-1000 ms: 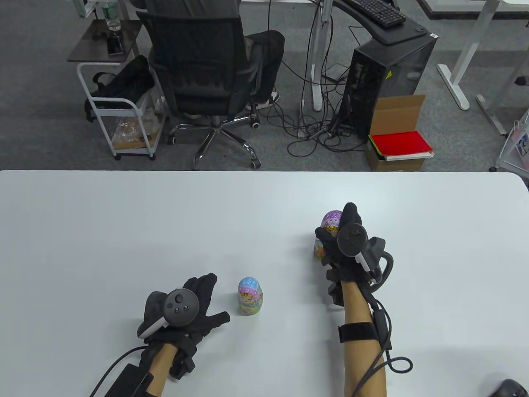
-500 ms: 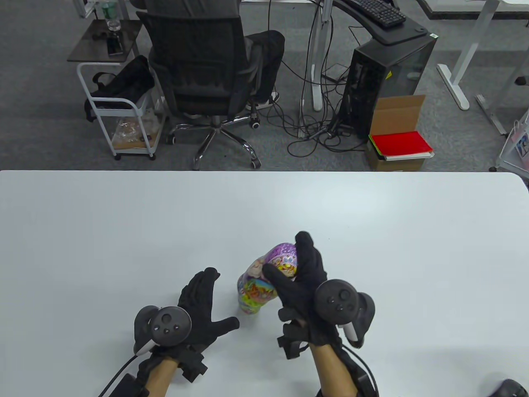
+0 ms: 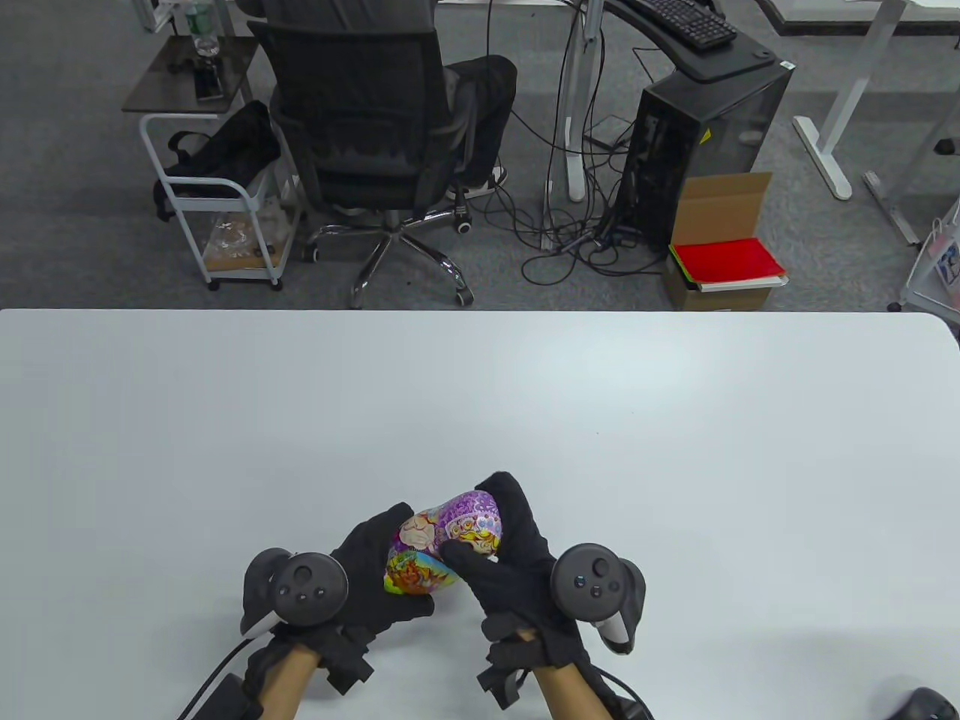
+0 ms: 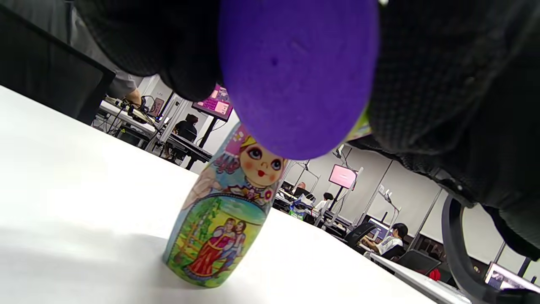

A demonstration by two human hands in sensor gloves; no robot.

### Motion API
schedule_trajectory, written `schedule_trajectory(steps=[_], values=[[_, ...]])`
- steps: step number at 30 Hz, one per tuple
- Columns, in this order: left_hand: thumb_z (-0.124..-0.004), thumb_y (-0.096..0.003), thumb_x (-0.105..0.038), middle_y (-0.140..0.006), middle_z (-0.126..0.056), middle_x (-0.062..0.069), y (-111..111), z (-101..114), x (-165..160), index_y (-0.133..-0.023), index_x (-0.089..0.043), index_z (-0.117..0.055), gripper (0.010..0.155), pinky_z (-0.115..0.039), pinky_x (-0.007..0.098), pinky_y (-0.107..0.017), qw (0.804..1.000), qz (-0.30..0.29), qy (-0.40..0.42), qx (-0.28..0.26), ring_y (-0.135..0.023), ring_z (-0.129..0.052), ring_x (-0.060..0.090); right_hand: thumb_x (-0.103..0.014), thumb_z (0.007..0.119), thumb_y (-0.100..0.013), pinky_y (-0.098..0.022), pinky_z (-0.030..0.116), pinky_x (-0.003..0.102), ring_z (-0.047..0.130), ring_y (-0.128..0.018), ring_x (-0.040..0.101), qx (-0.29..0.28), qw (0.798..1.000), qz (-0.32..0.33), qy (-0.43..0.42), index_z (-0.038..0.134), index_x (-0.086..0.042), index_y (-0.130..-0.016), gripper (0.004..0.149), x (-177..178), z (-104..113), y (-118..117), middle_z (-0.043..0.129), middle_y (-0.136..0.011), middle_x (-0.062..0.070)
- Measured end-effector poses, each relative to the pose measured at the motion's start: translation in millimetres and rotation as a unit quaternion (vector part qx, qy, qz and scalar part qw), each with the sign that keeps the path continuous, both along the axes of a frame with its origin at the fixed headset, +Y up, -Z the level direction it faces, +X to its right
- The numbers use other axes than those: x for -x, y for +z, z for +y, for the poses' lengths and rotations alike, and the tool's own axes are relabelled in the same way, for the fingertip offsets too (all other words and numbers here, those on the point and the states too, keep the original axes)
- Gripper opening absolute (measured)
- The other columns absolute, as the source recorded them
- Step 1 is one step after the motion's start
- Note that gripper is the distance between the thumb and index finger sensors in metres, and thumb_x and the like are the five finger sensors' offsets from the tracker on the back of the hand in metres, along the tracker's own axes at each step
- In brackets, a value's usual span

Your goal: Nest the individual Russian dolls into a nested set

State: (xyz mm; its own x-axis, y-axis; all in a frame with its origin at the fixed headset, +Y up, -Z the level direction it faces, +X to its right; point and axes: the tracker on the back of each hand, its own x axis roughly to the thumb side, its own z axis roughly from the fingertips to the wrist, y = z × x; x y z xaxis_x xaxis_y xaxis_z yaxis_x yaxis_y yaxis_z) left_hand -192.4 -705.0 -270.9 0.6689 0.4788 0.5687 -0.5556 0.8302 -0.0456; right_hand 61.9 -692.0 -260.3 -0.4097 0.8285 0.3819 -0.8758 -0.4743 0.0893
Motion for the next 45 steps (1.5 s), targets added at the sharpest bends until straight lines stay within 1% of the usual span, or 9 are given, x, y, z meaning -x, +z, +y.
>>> schedule_trajectory(steps=[10, 14, 17, 21, 25, 35, 39, 42, 45], values=[[-0.099, -0.0341, -0.049, -0.113, -0.06, 0.021, -3, -2, 8, -0.114, -0.004, -0.042, 0.108, -0.07, 0.057, -0.067, 0.998, 0.001, -0.011, -0.056, -0.095, -0.077, 0.047, -0.064, 0.077, -0.059, -0.075, 0.078, 0.042, 0.073, -0.103, 0.034, 0.041, 0.994, 0.016, -0.099, 0.02, -0.019, -0.115, 0.091, -13, -2, -3, 0.04, -0.117, 0.012], [-0.097, -0.0363, -0.053, -0.112, -0.061, 0.023, -7, -8, 11, -0.114, -0.003, -0.042, 0.108, -0.068, 0.06, -0.066, 0.999, 0.017, 0.019, -0.021, -0.094, -0.076, 0.048, -0.064, 0.076, -0.06, -0.078, 0.075, 0.043, 0.068, -0.107, 0.033, -0.013, 1.0, -0.02, -0.006, 0.017, -0.02, -0.115, 0.092, -19, 2, -3, 0.036, -0.119, 0.01], [-0.096, -0.0372, -0.054, -0.112, -0.061, 0.024, -11, -12, 18, -0.114, -0.002, -0.042, 0.108, -0.067, 0.061, -0.066, 0.999, 0.036, 0.009, -0.008, -0.093, -0.076, 0.049, -0.063, 0.074, -0.061, -0.079, 0.071, 0.045, 0.064, -0.109, 0.035, -0.058, 0.985, -0.122, 0.112, 0.015, -0.02, -0.115, 0.09, -33, 4, -3, 0.03, -0.12, 0.011], [-0.096, -0.0374, -0.054, -0.112, -0.062, 0.024, -15, -14, 32, -0.114, -0.001, -0.042, 0.107, -0.067, 0.062, -0.065, 0.998, 0.058, 0.017, -0.001, -0.093, -0.076, 0.049, -0.061, 0.074, -0.062, -0.078, 0.071, 0.047, 0.064, -0.108, 0.037, 0.011, 0.936, -0.205, 0.285, 0.016, -0.018, -0.116, 0.09, -60, -20, -22, 0.032, -0.119, 0.012], [-0.096, -0.0375, -0.054, -0.111, -0.062, 0.025, -19, -17, 41, -0.115, -0.001, -0.042, 0.108, -0.066, 0.062, -0.065, 0.997, 0.072, 0.017, 0.009, -0.093, -0.076, 0.05, -0.06, 0.077, -0.06, -0.076, 0.073, 0.047, 0.066, -0.107, 0.038, 0.072, 0.915, -0.222, 0.33, 0.02, -0.018, -0.116, 0.09, -71, -50, -36, 0.037, -0.119, 0.012], [-0.095, -0.038, -0.053, -0.112, -0.06, 0.025, -25, -24, 56, -0.115, -0.001, -0.041, 0.108, -0.066, 0.062, -0.065, 0.994, 0.101, 0.009, 0.032, -0.094, -0.075, 0.05, -0.064, 0.073, -0.06, -0.079, 0.062, 0.054, 0.053, -0.111, 0.043, 0.103, 0.899, -0.214, 0.369, 0.015, -0.016, -0.116, 0.094, -64, -63, -37, 0.03, -0.12, 0.014], [-0.096, -0.0379, -0.052, -0.113, -0.059, 0.025, -29, -26, 61, -0.115, -0.002, -0.04, 0.108, -0.065, 0.062, -0.065, 0.993, 0.109, 0.008, 0.041, -0.094, -0.074, 0.05, -0.066, 0.063, -0.062, -0.082, 0.049, 0.058, 0.033, -0.113, 0.047, -0.016, 0.918, -0.233, 0.319, 0.008, -0.016, -0.115, 0.092, -46, -30, -22, 0.016, -0.12, 0.016], [-0.096, -0.0381, -0.052, -0.113, -0.059, 0.025, -31, -29, 63, -0.115, -0.002, -0.04, 0.107, -0.065, 0.062, -0.066, 0.992, 0.114, 0.003, 0.049, -0.094, -0.074, 0.05, -0.063, 0.063, -0.063, -0.083, 0.054, 0.054, 0.039, -0.115, 0.042, -0.079, 0.945, -0.139, 0.286, 0.01, -0.023, -0.116, 0.085, -8, -10, -13, 0.021, -0.122, 0.011], [-0.096, -0.0381, -0.052, -0.113, -0.059, 0.025, -32, -32, 63, -0.115, -0.002, -0.04, 0.108, -0.065, 0.063, -0.066, 0.992, 0.113, -0.017, 0.055, -0.094, -0.074, 0.05, -0.062, 0.064, -0.063, -0.084, 0.054, 0.055, 0.035, -0.116, 0.043, -0.076, 0.926, -0.058, 0.364, 0.008, -0.028, -0.117, 0.084, 36, -16, -14, 0.016, -0.123, 0.012]])
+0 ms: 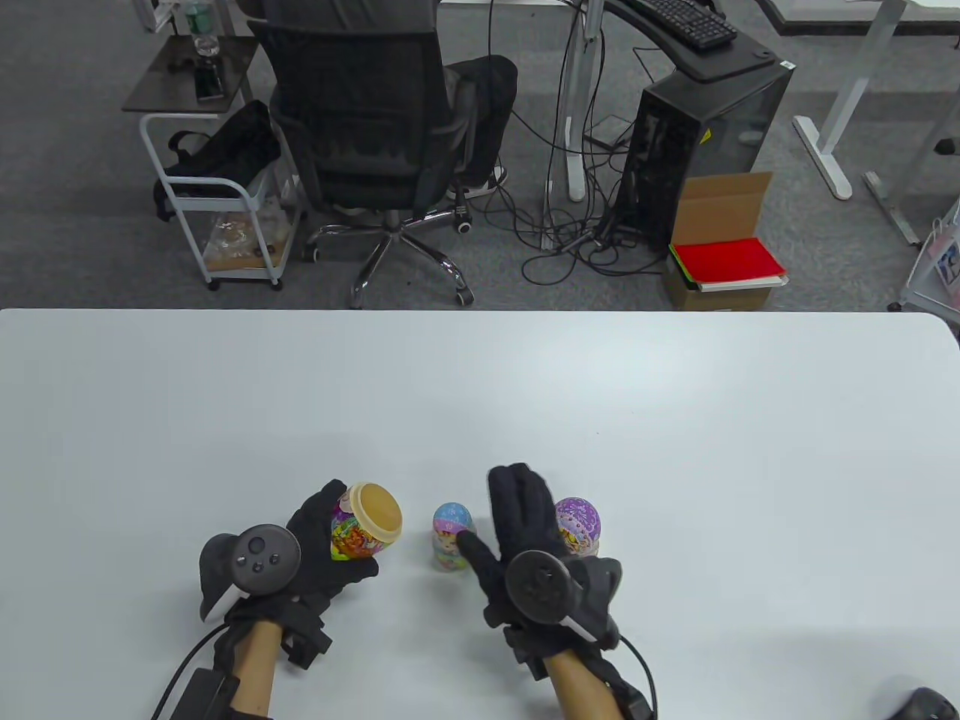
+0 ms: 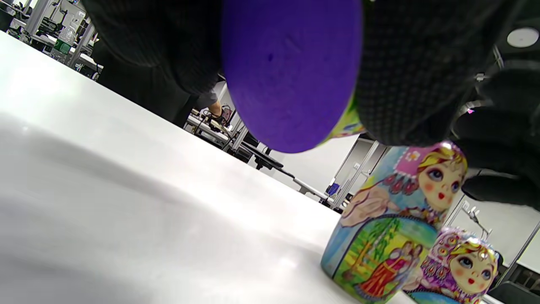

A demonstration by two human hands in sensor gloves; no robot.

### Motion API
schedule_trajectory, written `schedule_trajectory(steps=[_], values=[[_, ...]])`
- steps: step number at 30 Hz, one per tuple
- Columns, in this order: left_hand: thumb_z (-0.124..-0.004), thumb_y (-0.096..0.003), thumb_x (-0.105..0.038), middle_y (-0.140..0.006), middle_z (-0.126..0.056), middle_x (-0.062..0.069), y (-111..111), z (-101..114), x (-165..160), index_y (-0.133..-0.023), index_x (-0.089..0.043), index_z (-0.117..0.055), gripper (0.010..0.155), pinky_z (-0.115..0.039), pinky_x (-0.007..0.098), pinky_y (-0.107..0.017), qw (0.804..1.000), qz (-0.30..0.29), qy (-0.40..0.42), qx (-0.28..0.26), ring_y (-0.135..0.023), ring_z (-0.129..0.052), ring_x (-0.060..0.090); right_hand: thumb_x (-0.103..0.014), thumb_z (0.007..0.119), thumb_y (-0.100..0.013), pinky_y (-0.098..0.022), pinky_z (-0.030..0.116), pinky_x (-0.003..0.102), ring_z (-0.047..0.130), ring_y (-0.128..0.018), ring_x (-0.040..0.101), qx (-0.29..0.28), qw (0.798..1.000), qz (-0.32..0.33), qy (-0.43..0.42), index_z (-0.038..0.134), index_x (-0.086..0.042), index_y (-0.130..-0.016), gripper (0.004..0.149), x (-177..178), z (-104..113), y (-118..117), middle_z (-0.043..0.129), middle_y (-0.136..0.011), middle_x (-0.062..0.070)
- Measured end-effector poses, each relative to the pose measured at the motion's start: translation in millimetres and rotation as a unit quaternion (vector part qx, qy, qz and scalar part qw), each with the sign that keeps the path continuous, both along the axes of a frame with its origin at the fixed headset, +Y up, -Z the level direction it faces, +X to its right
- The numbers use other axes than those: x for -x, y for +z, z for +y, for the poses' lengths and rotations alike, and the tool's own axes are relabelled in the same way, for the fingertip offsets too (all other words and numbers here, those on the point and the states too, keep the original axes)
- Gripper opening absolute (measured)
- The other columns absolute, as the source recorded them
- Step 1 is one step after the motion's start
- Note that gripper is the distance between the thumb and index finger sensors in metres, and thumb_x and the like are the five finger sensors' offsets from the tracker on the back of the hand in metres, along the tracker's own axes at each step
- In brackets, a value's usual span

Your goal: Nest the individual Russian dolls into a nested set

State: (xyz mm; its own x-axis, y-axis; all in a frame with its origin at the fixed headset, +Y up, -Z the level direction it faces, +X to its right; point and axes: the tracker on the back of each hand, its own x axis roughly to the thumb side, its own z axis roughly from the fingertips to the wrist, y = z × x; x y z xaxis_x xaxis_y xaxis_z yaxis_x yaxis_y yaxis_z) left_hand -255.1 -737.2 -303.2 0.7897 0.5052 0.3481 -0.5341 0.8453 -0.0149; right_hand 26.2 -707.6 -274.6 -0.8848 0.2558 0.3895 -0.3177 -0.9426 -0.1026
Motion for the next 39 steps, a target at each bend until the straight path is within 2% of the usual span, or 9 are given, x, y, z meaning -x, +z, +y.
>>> schedule_trajectory(steps=[3, 4, 5, 7, 11, 23, 28, 34, 39], values=[[-0.096, -0.0381, -0.052, -0.113, -0.059, 0.025, 0, -1, 1, -0.115, -0.002, -0.04, 0.108, -0.065, 0.063, -0.066, 1.0, -0.003, -0.016, 0.002, -0.094, -0.074, 0.05, -0.06, 0.063, -0.063, -0.083, 0.057, 0.055, 0.039, -0.116, 0.043, 0.02, 0.996, 0.008, 0.084, 0.01, -0.031, -0.117, 0.08, 23, -14, -8, 0.017, -0.123, 0.013], [-0.096, -0.0381, -0.052, -0.113, -0.059, 0.025, 0, -1, 1, -0.115, -0.002, -0.04, 0.108, -0.065, 0.062, -0.066, 1.0, -0.003, -0.017, 0.002, -0.094, -0.074, 0.05, -0.058, 0.062, -0.064, -0.082, 0.06, 0.054, 0.046, -0.116, 0.041, 0.031, 0.995, 0.01, 0.09, 0.018, -0.03, -0.117, 0.075, 26, -19, -11, 0.025, -0.124, 0.012], [-0.096, -0.0381, -0.052, -0.113, -0.059, 0.025, 0, 0, 2, -0.115, -0.002, -0.04, 0.108, -0.065, 0.062, -0.066, 1.0, -0.003, -0.014, 0.004, -0.094, -0.074, 0.05, -0.055, 0.063, -0.065, -0.081, 0.063, 0.052, 0.052, -0.115, 0.039, 0.039, 0.995, 0.012, 0.091, 0.02, -0.031, -0.117, 0.072, 26, -22, -12, 0.021, -0.123, 0.011], [-0.096, -0.0382, -0.052, -0.113, -0.059, 0.025, -1, -2, 4, -0.115, -0.002, -0.04, 0.108, -0.065, 0.062, -0.066, 1.0, -0.002, -0.004, 0.011, -0.094, -0.074, 0.05, -0.047, 0.064, -0.067, -0.077, 0.075, 0.043, 0.066, -0.109, 0.035, 0.005, 0.998, -0.015, 0.063, 0.027, -0.034, -0.115, 0.062, 22, -23, -11, 0.031, -0.122, 0.008], [-0.095, -0.0383, -0.052, -0.113, -0.059, 0.024, -2, -4, 2, -0.115, -0.002, -0.04, 0.108, -0.065, 0.062, -0.066, 0.999, -0.015, -0.018, 0.026, -0.094, -0.074, 0.05, -0.046, 0.071, -0.065, -0.075, 0.078, 0.041, 0.07, -0.107, 0.033, 0.026, 0.999, -0.007, 0.024, 0.034, -0.038, -0.114, 0.062, 10, -21, -9, 0.038, -0.12, 0.006], [-0.095, -0.0382, -0.053, -0.113, -0.059, 0.024, 2, -6, -14, -0.116, -0.003, -0.04, 0.108, -0.066, 0.061, -0.066, 0.998, -0.047, -0.034, 0.036, -0.095, -0.074, 0.049, -0.047, 0.075, -0.063, -0.07, 0.086, 0.035, 0.078, -0.103, 0.031, -0.022, 0.999, -0.021, 0.01, 0.038, -0.033, -0.113, 0.063, -2, -23, -1, 0.044, -0.117, 0.006], [-0.095, -0.0383, -0.053, -0.113, -0.059, 0.024, 1, -9, -19, -0.116, -0.003, -0.04, 0.107, -0.066, 0.061, -0.066, 0.997, -0.054, -0.045, 0.045, -0.095, -0.074, 0.049, -0.048, 0.075, -0.063, -0.071, 0.085, 0.035, 0.078, -0.103, 0.03, -0.03, 0.993, -0.032, -0.107, 0.038, -0.031, -0.113, 0.064, -23, -6, 4, 0.043, -0.117, 0.006], [-0.095, -0.0384, -0.053, -0.114, -0.059, 0.023, 4, -7, -30, -0.116, -0.003, -0.039, 0.108, -0.066, 0.061, -0.067, 0.995, -0.085, -0.034, 0.05, -0.095, -0.074, 0.049, -0.048, 0.073, -0.064, -0.072, 0.083, 0.035, 0.076, -0.105, 0.029, -0.004, 0.955, 0.014, -0.297, 0.035, -0.032, -0.113, 0.064, -42, 4, 12, 0.041, -0.118, 0.005], [-0.095, -0.0382, -0.053, -0.114, -0.059, 0.023, 11, -1, -49, -0.116, -0.004, -0.039, 0.108, -0.066, 0.06, -0.067, 0.993, -0.117, -0.005, 0.03, -0.095, -0.074, 0.048, -0.049, 0.073, -0.064, -0.073, 0.082, 0.035, 0.075, -0.106, 0.029, 0.013, 0.951, 0.048, -0.305, 0.034, -0.033, -0.113, 0.064, -36, -2, 12, 0.04, -0.118, 0.004]])
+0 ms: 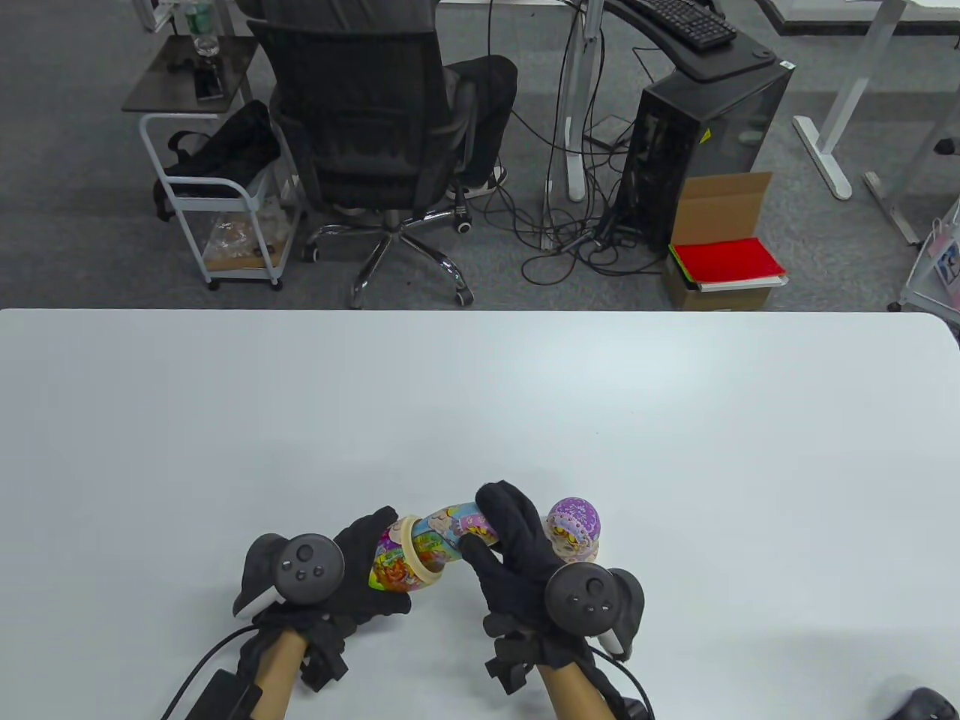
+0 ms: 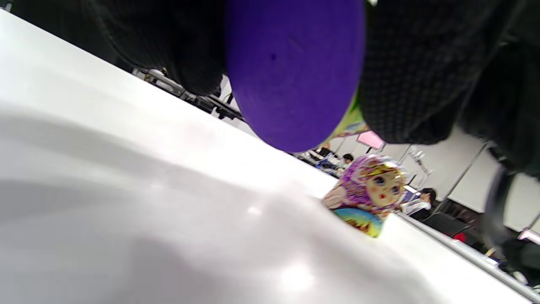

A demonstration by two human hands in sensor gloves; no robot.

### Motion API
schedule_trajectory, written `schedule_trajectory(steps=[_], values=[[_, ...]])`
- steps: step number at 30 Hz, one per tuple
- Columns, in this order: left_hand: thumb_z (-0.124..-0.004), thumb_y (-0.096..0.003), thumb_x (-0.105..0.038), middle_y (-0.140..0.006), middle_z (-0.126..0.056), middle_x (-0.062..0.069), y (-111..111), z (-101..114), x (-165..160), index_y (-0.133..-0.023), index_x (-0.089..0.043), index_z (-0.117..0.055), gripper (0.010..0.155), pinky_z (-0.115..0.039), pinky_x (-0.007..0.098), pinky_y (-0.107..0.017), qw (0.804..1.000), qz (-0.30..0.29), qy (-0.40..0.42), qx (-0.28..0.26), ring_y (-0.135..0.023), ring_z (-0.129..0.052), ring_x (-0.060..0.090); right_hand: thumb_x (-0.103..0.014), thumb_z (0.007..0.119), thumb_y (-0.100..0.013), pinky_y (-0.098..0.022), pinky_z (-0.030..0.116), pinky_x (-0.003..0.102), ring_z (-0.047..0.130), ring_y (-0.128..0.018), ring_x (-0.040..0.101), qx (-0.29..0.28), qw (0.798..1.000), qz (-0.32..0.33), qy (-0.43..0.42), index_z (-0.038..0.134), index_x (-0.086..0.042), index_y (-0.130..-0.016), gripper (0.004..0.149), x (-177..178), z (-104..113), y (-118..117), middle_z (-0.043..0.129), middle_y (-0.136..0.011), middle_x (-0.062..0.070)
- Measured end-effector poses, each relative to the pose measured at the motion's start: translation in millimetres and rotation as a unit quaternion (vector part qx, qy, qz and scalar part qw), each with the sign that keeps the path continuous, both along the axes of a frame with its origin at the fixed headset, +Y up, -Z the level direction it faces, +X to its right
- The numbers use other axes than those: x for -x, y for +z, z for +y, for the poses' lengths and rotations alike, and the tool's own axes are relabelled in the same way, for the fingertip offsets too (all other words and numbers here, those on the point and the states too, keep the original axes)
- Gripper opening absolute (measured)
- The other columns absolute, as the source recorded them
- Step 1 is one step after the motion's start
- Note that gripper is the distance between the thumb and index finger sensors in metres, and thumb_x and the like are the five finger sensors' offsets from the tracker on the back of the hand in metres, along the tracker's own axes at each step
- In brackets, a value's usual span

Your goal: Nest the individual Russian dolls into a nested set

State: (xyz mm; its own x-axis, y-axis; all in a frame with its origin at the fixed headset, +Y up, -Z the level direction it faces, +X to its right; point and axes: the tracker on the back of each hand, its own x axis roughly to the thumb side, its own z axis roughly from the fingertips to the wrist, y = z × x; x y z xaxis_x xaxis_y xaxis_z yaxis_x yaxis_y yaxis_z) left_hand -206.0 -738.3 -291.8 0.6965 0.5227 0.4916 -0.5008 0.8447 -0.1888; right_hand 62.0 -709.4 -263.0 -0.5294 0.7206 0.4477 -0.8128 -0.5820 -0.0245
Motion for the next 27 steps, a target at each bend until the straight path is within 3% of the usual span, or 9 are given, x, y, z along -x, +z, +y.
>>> schedule_trajectory(steps=[8, 11, 13, 15, 18, 20, 23, 26, 27], values=[[-0.096, -0.0371, -0.054, -0.112, -0.061, 0.023, 6, 5, -1, -0.115, -0.003, -0.042, 0.107, -0.069, 0.059, -0.066, 0.999, -0.001, 0.036, -0.025, -0.092, -0.078, 0.048, -0.052, 0.068, -0.065, -0.079, 0.071, 0.04, 0.065, -0.111, 0.025, 0.048, 0.998, 0.037, -0.002, 0.021, -0.029, -0.114, 0.072, 10, -17, -4, 0.033, -0.12, 0.003], [-0.096, -0.0369, -0.054, -0.112, -0.061, 0.023, 5, 6, 2, -0.115, -0.003, -0.042, 0.107, -0.069, 0.059, -0.066, 0.999, 0.008, 0.036, -0.033, -0.092, -0.078, 0.048, -0.059, 0.064, -0.064, -0.081, 0.062, 0.05, 0.047, -0.117, 0.036, 0.052, 0.996, 0.069, 0.013, 0.012, -0.028, -0.116, 0.08, 4, -6, -5, 0.022, -0.123, 0.007], [-0.096, -0.0369, -0.054, -0.112, -0.061, 0.023, 4, 8, 4, -0.115, -0.003, -0.042, 0.107, -0.069, 0.059, -0.066, 0.998, 0.014, 0.039, -0.039, -0.092, -0.078, 0.047, -0.058, 0.062, -0.065, -0.082, 0.058, 0.052, 0.041, -0.117, 0.037, 0.015, 0.999, 0.023, -0.016, 0.019, -0.028, -0.116, 0.074, -10, 10, -1, 0.02, -0.123, 0.007], [-0.096, -0.0369, -0.054, -0.112, -0.062, 0.023, 4, 10, 7, -0.115, -0.003, -0.043, 0.107, -0.07, 0.059, -0.066, 0.998, 0.023, 0.038, -0.05, -0.092, -0.079, 0.047, -0.057, 0.062, -0.065, -0.082, 0.059, 0.051, 0.045, -0.116, 0.036, -0.036, 0.996, -0.081, -0.001, 0.023, -0.027, -0.116, 0.07, -34, 25, 5, 0.024, -0.122, 0.006], [-0.096, -0.0368, -0.053, -0.112, -0.062, 0.024, 2, 9, 10, -0.115, -0.003, -0.043, 0.107, -0.07, 0.059, -0.065, 0.998, 0.03, 0.033, -0.05, -0.092, -0.079, 0.048, -0.057, 0.066, -0.065, -0.081, 0.056, 0.055, 0.041, -0.115, 0.041, -0.021, 0.971, -0.19, 0.145, 0.024, -0.026, -0.117, 0.073, -53, 24, 0, 0.025, -0.122, 0.009], [-0.096, -0.0367, -0.053, -0.112, -0.062, 0.024, 1, 7, 11, -0.115, -0.003, -0.043, 0.107, -0.07, 0.059, -0.065, 0.998, 0.033, 0.026, -0.048, -0.092, -0.079, 0.048, -0.06, 0.067, -0.064, -0.081, 0.052, 0.059, 0.032, -0.115, 0.045, 0.033, 0.949, -0.199, 0.243, 0.019, -0.027, -0.118, 0.08, -57, 9, -10, 0.021, -0.123, 0.012], [-0.096, -0.0367, -0.054, -0.112, -0.062, 0.024, -1, 5, 11, -0.115, -0.003, -0.043, 0.107, -0.07, 0.059, -0.065, 0.998, 0.037, 0.013, -0.049, -0.091, -0.08, 0.048, -0.063, 0.069, -0.061, -0.079, 0.053, 0.062, 0.03, -0.114, 0.049, 0.093, 0.925, -0.204, 0.308, 0.007, -0.024, -0.117, 0.092, -57, -14, -24, 0.015, -0.123, 0.016], [-0.097, -0.0366, -0.053, -0.112, -0.063, 0.024, 0, 5, 12, -0.115, -0.002, -0.044, 0.107, -0.071, 0.059, -0.065, 0.998, 0.038, 0.009, -0.048, -0.091, -0.08, 0.048, -0.062, 0.071, -0.06, -0.076, 0.061, 0.06, 0.04, -0.113, 0.049, 0.146, 0.905, -0.194, 0.349, 0.007, -0.023, -0.117, 0.094, -58, -31, -34, 0.016, -0.122, 0.018], [-0.097, -0.0365, -0.054, -0.111, -0.063, 0.024, 0, 5, 12, -0.114, -0.002, -0.044, 0.107, -0.071, 0.059, -0.065, 0.998, 0.038, 0.008, -0.048, -0.091, -0.08, 0.048, -0.06, 0.072, -0.061, -0.075, 0.066, 0.057, 0.05, -0.112, 0.046, 0.151, 0.901, -0.195, 0.357, 0.013, -0.022, -0.117, 0.091, -59, -37, -36, 0.024, -0.122, 0.016]])
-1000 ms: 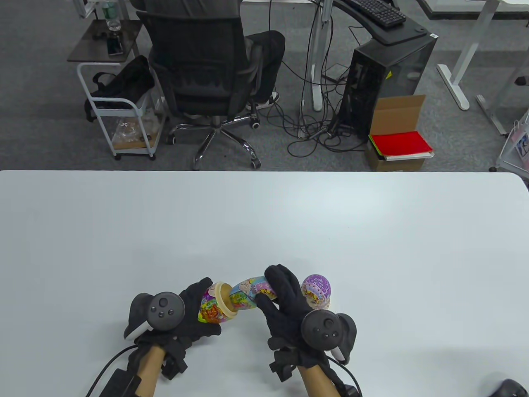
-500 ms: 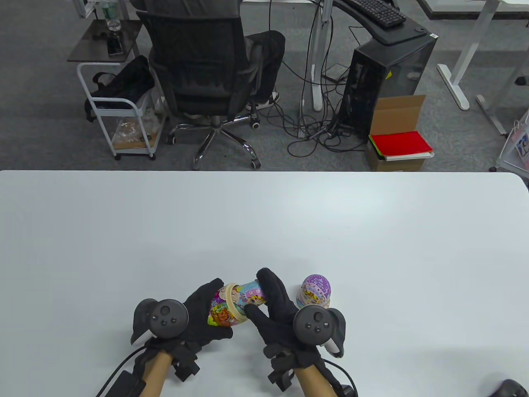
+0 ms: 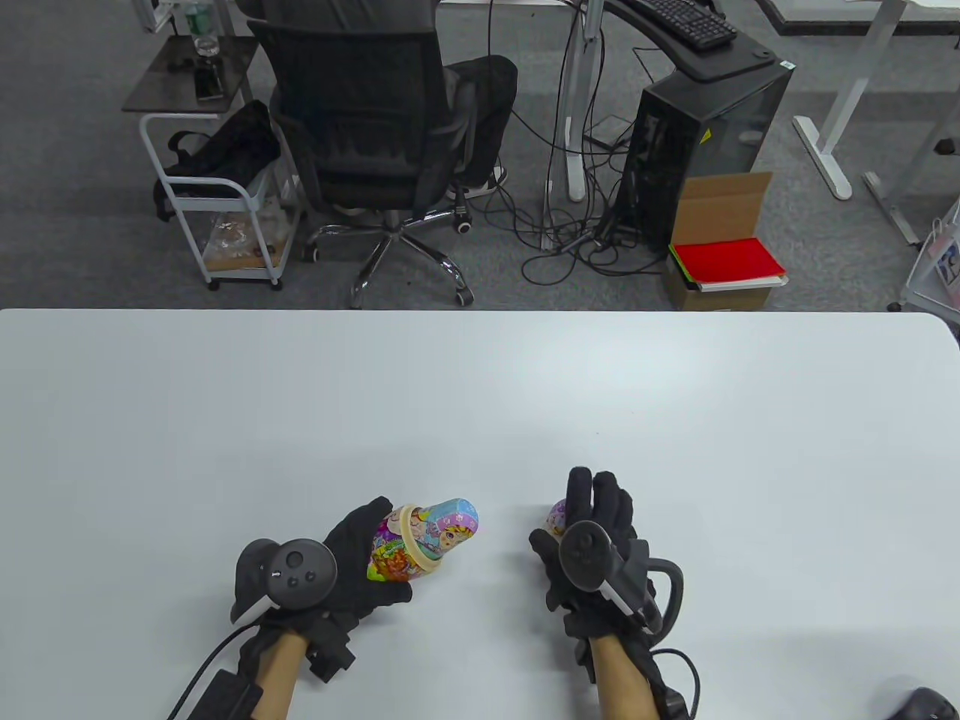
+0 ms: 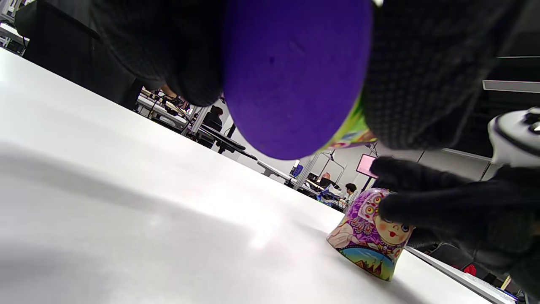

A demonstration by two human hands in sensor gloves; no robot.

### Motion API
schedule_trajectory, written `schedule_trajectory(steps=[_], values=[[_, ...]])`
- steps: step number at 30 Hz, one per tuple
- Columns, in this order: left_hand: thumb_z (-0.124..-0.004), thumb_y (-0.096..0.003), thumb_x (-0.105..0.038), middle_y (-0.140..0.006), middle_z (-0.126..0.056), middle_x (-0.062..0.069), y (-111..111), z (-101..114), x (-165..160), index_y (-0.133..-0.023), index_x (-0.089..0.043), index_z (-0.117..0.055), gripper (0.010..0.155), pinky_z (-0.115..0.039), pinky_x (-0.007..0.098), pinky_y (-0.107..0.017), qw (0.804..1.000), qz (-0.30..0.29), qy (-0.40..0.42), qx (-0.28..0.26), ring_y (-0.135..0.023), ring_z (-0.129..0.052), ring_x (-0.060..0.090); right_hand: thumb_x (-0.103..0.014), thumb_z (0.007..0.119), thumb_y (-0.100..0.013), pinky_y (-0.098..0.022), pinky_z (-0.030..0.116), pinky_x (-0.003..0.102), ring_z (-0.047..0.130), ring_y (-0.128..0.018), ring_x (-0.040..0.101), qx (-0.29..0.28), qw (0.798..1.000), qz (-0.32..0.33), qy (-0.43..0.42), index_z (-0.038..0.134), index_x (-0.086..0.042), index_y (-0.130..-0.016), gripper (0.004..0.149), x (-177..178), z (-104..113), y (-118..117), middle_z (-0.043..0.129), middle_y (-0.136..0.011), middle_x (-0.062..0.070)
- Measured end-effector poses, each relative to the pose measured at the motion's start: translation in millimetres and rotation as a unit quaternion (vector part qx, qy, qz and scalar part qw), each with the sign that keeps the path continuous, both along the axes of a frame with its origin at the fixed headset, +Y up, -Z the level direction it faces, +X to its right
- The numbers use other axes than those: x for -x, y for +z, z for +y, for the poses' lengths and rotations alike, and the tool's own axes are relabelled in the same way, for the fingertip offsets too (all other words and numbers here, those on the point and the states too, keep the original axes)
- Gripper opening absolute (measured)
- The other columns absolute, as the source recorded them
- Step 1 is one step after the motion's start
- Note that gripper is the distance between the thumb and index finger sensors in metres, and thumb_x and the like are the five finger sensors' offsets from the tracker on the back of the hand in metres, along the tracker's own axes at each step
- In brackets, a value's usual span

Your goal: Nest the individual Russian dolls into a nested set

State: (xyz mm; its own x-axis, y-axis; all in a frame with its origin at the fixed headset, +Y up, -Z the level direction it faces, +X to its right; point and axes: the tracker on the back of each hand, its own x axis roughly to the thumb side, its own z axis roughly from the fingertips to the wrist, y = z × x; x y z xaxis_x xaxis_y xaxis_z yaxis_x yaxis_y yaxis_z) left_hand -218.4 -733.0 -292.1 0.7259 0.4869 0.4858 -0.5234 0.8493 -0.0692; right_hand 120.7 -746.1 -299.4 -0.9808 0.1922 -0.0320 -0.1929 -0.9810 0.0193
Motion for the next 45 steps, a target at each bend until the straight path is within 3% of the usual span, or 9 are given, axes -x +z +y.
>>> schedule_trajectory(steps=[3, 5, 7, 10, 11, 15, 20, 28, 45], values=[[-0.097, -0.0366, -0.053, -0.112, -0.063, 0.024, -1, 0, 1, -0.114, -0.002, -0.044, 0.107, -0.071, 0.059, -0.065, 1.0, 0.001, 0.002, 0.002, -0.091, -0.08, 0.048, -0.056, 0.078, -0.059, -0.072, 0.078, 0.047, 0.072, -0.104, 0.041, -0.038, 0.999, -0.008, -0.026, 0.025, -0.019, -0.117, 0.087, -2, -3, -1, 0.039, -0.12, 0.014], [-0.097, -0.0365, -0.053, -0.111, -0.063, 0.024, -1, 0, 2, -0.114, -0.002, -0.044, 0.107, -0.071, 0.059, -0.065, 1.0, 0.001, 0.001, 0.003, -0.091, -0.081, 0.048, -0.058, 0.076, -0.06, -0.074, 0.078, 0.045, 0.07, -0.105, 0.039, -0.056, 0.993, -0.002, -0.1, 0.022, -0.019, -0.116, 0.087, -5, 2, 4, 0.037, -0.119, 0.013], [-0.097, -0.0364, -0.053, -0.111, -0.063, 0.024, -1, 1, 2, -0.114, -0.002, -0.044, 0.107, -0.071, 0.059, -0.065, 1.0, 0.0, 0.001, 0.003, -0.091, -0.081, 0.048, -0.061, 0.072, -0.06, -0.075, 0.076, 0.042, 0.068, -0.106, 0.036, -0.08, 0.968, 0.028, -0.236, 0.019, -0.021, -0.116, 0.086, -5, 11, 8, 0.033, -0.12, 0.01], [-0.097, -0.0363, -0.053, -0.111, -0.063, 0.025, -1, 1, 2, -0.114, -0.002, -0.044, 0.107, -0.072, 0.059, -0.065, 1.0, -0.003, 0.006, 0.006, -0.091, -0.081, 0.048, -0.059, 0.071, -0.062, -0.077, 0.073, 0.043, 0.063, -0.108, 0.038, -0.063, 0.886, 0.124, -0.443, 0.014, -0.022, -0.116, 0.086, 9, 18, 12, 0.028, -0.12, 0.011], [-0.096, -0.0367, -0.054, -0.112, -0.063, 0.024, 0, 0, 4, -0.114, -0.002, -0.044, 0.107, -0.072, 0.058, -0.065, 1.0, 0.0, 0.005, 0.008, -0.091, -0.082, 0.047, -0.059, 0.07, -0.062, -0.077, 0.073, 0.042, 0.062, -0.109, 0.037, -0.063, 0.873, 0.116, -0.47, 0.014, -0.022, -0.115, 0.086, 12, 18, 16, 0.028, -0.12, 0.011], [-0.097, -0.0368, -0.053, -0.111, -0.063, 0.025, 0, 5, 8, -0.114, -0.002, -0.044, 0.107, -0.073, 0.058, -0.064, 1.0, 0.001, 0.031, -0.001, -0.09, -0.082, 0.048, -0.06, 0.068, -0.062, -0.078, 0.073, 0.041, 0.062, -0.109, 0.036, -0.086, 0.863, 0.108, -0.487, 0.012, -0.022, -0.115, 0.085, 15, 19, 19, 0.027, -0.12, 0.01], [-0.097, -0.0364, -0.053, -0.111, -0.063, 0.024, 0, 3, 1, -0.114, -0.002, -0.045, 0.107, -0.073, 0.058, -0.065, 1.0, -0.01, 0.016, 0.006, -0.091, -0.082, 0.047, -0.061, 0.068, -0.063, -0.078, 0.073, 0.041, 0.062, -0.109, 0.036, -0.07, 0.831, 0.115, -0.54, 0.012, -0.022, -0.115, 0.085, 11, 17, 16, 0.026, -0.12, 0.01], [-0.097, -0.0363, -0.053, -0.112, -0.063, 0.024, 6, 6, -12, -0.114, -0.002, -0.045, 0.107, -0.073, 0.057, -0.065, 0.999, -0.032, 0.005, -0.002, -0.091, -0.081, 0.047, -0.061, 0.069, -0.062, -0.077, 0.074, 0.041, 0.063, -0.108, 0.036, -0.04, 0.847, 0.188, -0.496, 0.014, -0.022, -0.116, 0.085, 37, 21, 20, 0.029, -0.121, 0.01], [-0.097, -0.0363, -0.053, -0.112, -0.063, 0.024, 8, 7, -15, -0.114, -0.002, -0.045, 0.107, -0.073, 0.058, -0.065, 0.999, -0.042, 0.003, -0.005, -0.091, -0.082, 0.047, -0.061, 0.069, -0.062, -0.076, 0.075, 0.041, 0.064, -0.108, 0.036, -0.03, 0.86, 0.208, -0.466, 0.015, -0.022, -0.116, 0.085, 52, 17, 23, 0.029, -0.121, 0.01]])
